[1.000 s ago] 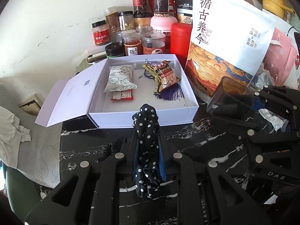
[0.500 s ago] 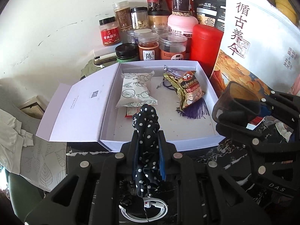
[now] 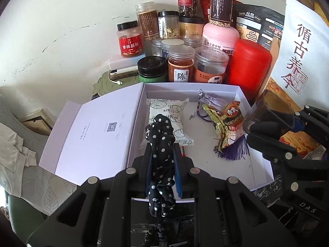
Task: Organize objects
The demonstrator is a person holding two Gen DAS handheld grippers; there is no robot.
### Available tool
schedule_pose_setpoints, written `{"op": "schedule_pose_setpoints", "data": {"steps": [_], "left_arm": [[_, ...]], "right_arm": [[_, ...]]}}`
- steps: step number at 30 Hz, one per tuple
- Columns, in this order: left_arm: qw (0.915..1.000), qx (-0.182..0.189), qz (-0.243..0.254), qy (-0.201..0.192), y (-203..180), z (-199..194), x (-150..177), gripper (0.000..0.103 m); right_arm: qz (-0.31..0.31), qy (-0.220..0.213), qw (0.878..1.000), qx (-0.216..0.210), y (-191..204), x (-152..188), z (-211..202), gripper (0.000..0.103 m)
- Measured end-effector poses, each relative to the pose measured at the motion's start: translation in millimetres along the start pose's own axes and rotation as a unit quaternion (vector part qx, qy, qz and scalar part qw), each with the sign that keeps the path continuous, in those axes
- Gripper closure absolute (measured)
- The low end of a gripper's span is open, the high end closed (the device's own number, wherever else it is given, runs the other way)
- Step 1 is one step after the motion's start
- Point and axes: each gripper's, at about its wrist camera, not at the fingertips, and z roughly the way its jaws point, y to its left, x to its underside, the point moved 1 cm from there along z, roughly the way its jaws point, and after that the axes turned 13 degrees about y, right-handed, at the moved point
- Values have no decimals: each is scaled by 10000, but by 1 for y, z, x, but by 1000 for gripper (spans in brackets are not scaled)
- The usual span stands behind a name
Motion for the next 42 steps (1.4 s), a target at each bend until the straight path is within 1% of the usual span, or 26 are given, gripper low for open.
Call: {"op": "schedule_pose_setpoints", "data": {"steps": [2,5,8,15,21,24,29,31,33,36,39,42], "left_arm": [[10000,-73,-29,-21,1,4,-7,86],[10000,-36,19,-28,1,10,-17,86],[10000,54,30,-2,3,18,-27,86],[9999,76,79,24,3,36,-51,86],[9998,119,166,75,4,54,-68,86],[9998,109,134,88,7,62,-75,86],[9996,156,202,135,7,76,-83,86],[9991,278,244,208,4,84,-83,86],[9989,322,267,223,2,89,-84,86],[9990,142,364,222,-2,93,-84,86],[9990,208,334,231,-1,95,-84,86],[9990,172,358,214,-2,96,-84,86]], "right_arm": [[41,6,10000,-11,-4,-4,4,64],[108,10,9999,-71,-9,-11,11,64],[146,-6,9999,-8,-13,-20,14,64],[151,7,9999,82,-19,-40,23,64],[150,154,9997,97,-24,-52,46,64],[199,291,9992,175,-30,-57,61,64],[251,431,9987,113,-35,-54,81,64],[277,517,9982,119,-38,-52,88,64],[319,586,9977,143,-41,-51,94,64],[334,671,9971,156,-44,-48,99,64],[342,693,9969,128,-46,-46,102,64],[346,737,9966,119,-46,-44,107,64]]}}
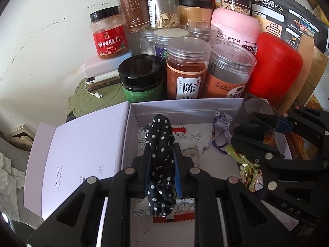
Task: Organize objects
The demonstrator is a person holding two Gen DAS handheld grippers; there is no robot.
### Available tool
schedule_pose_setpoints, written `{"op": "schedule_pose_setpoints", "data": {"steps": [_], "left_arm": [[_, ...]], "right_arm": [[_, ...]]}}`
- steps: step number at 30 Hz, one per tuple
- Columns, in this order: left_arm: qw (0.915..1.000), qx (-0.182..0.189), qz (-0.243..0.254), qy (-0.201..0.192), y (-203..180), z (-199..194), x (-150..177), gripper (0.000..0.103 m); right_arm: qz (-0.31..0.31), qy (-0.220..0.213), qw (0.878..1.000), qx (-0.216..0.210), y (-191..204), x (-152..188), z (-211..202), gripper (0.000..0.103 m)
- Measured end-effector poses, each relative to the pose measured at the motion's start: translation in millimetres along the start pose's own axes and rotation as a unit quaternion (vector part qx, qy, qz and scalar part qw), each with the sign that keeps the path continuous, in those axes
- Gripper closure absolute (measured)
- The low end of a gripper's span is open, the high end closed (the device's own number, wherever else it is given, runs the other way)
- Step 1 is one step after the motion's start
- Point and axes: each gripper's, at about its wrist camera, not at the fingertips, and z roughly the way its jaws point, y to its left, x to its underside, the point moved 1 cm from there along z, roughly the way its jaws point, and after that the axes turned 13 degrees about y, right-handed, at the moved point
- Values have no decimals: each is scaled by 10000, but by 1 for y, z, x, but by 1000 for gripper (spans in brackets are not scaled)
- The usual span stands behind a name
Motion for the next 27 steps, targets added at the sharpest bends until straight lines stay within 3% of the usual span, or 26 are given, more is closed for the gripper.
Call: {"op": "schedule_pose_setpoints", "data": {"steps": [9,15,17,19,27], "left_arm": [[9998,-186,79,-66,-4,0,1,84],[9996,-258,7,-72,-1,1,0,73],[9994,-334,-36,-57,-1,1,0,59],[9995,-324,-47,-26,0,1,0,54],[9996,-289,-43,-8,-2,-5,0,54]], "right_arm": [[-36,145,9999,21,4,2,6,63],[-13,185,9998,47,4,1,4,63],[-23,199,9998,68,4,1,4,63],[-28,208,9997,93,4,1,3,63],[-108,61,9996,239,6,1,-10,58]]}}
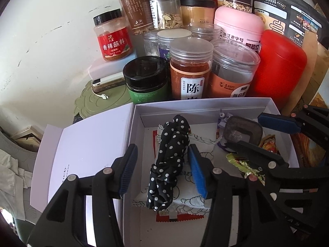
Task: Organize objects
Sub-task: 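Open left gripper to release the scrunchie while right gripper lowers the dark cup into the box, then withdraw both grippers from the box back over the table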
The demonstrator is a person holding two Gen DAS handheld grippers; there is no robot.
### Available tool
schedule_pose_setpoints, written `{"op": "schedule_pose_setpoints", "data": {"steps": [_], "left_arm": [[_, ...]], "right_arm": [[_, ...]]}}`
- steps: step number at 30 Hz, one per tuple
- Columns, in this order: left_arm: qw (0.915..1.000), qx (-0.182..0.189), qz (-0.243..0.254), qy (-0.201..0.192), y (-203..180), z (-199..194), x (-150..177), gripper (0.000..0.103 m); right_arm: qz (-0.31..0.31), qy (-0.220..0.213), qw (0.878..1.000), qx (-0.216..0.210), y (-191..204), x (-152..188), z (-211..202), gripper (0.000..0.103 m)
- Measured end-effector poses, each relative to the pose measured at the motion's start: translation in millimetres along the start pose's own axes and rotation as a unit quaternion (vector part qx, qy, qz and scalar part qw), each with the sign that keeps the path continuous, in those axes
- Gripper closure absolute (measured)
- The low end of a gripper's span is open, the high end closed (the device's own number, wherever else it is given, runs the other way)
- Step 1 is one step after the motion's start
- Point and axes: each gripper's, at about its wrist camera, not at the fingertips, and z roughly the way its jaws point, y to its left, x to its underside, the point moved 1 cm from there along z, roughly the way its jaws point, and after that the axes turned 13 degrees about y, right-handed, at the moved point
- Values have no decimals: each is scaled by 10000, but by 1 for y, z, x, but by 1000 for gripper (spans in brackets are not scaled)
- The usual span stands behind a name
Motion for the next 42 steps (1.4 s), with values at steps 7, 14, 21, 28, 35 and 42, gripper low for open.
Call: {"op": "schedule_pose_setpoints", "data": {"steps": [7,14,21,28,35,42], "left_arm": [[9999,-45,-17,-104,2,-15,1,54],[9996,-167,-31,-209,3,-28,4,54],[9994,-220,-203,-173,11,-38,8,54],[9989,-191,-352,-261,17,-59,19,54],[9980,-305,-370,-404,14,-96,33,54],[9965,-382,-438,-605,14,-144,57,54]], "right_arm": [[-70,-148,9998,64,1,0,-13,58],[-152,-241,9996,49,7,0,-21,58],[-189,-423,9988,126,15,1,-41,58],[-245,-498,9984,131,20,7,-63,58],[-269,-631,9976,130,26,17,-93,58],[-334,-790,9962,115,39,32,-132,58]]}}
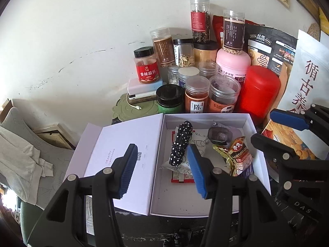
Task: Organize objects
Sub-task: 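Withdraw both grippers from the box back over the table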
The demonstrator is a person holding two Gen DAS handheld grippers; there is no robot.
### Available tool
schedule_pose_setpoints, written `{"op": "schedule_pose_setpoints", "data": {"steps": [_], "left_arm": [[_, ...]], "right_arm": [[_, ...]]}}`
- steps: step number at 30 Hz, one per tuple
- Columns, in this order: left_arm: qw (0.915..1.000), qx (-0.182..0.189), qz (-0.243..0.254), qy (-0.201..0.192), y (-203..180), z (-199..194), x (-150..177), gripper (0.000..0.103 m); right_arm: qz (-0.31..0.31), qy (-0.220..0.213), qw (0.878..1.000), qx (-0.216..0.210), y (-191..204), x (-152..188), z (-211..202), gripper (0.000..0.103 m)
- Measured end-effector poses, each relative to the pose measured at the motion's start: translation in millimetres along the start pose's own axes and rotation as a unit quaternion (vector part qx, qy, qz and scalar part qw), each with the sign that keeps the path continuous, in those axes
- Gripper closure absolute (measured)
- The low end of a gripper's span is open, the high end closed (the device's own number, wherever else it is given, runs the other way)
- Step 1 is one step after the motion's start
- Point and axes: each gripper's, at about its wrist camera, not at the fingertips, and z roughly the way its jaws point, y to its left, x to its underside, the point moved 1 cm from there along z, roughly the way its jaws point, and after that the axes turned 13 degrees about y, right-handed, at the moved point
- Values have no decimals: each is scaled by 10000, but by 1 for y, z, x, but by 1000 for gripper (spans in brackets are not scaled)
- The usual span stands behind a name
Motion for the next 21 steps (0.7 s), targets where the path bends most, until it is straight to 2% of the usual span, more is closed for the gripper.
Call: {"op": "schedule_pose_setpoints", "data": {"steps": [9,21], "left_arm": [[9999,-57,-54,-148,3,-53,27,54],[9997,-21,-124,-215,0,-106,79,54]], "right_arm": [[-65,-148,9999,7,16,16,-42,58],[-104,-272,9996,-48,38,58,-82,58]]}}
